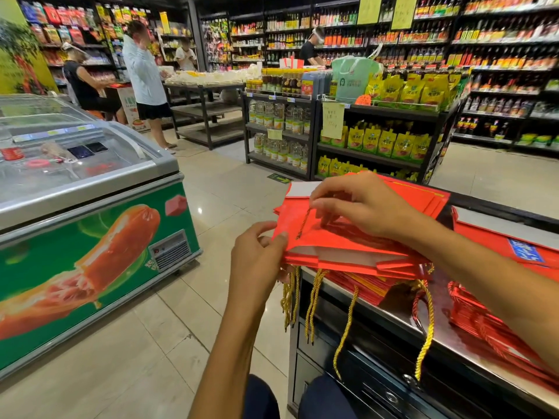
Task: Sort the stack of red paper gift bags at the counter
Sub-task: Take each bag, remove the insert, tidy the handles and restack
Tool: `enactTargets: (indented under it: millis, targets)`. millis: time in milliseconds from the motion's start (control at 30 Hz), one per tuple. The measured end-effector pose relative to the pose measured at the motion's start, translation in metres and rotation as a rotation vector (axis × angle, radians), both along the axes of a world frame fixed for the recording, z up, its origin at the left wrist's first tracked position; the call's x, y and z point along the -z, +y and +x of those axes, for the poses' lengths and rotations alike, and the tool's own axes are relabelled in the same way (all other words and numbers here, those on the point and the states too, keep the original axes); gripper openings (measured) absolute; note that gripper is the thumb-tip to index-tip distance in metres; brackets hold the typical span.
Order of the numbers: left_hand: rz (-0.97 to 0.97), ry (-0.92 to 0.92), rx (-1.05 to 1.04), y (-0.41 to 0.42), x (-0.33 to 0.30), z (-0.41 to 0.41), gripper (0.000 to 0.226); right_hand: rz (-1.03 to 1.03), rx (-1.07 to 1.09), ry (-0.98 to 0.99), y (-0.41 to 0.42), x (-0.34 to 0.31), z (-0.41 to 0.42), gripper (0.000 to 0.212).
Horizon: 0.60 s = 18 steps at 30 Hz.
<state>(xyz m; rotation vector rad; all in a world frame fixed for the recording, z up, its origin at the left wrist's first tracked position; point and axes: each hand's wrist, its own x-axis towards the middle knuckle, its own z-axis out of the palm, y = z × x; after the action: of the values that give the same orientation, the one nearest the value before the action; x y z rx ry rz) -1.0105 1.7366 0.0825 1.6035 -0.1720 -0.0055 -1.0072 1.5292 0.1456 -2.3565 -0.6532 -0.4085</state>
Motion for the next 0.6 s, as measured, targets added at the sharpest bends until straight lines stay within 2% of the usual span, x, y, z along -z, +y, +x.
enactTargets:
  millis: [100,200,267,367,467,533,600]
  targets:
    - [-0.043,-0.02,-0.021,0.002,0.001,0.002,0.021,0.021,0.025,-0.047,0.006,0.0,-0.002,0.008]
    - [-0.1,0.093,-0.005,0.003,0.003,0.005,0.032,-0.035,0.128,0.057,0.002,-0.003,-0.001,0.009]
    - [-0.15,0.17,0.014,0.003,0.005,0.005,0.033,-0.083,0.269,0.104,-0.011,-0.01,-0.002,0.013]
    - [-0.19,0.228,0.039,0.006,0.001,0.009,0.031,-0.294,0.575,0.133,-0.036,-0.017,-0.007,0.025]
    - [-0.099,0.256,0.068,0.009,-0.011,0.024,0.036,-0.439,0.835,0.21,-0.059,-0.008,-0.014,0.041]
    - [0.01,0.256,0.12,0.007,-0.019,0.033,0.038,-0.45,0.918,0.292,-0.065,0.001,-0.02,0.048]
    - [0.094,0.258,0.183,0.003,-0.025,0.04,0.038,-0.419,0.945,0.353,-0.061,0.007,-0.024,0.046]
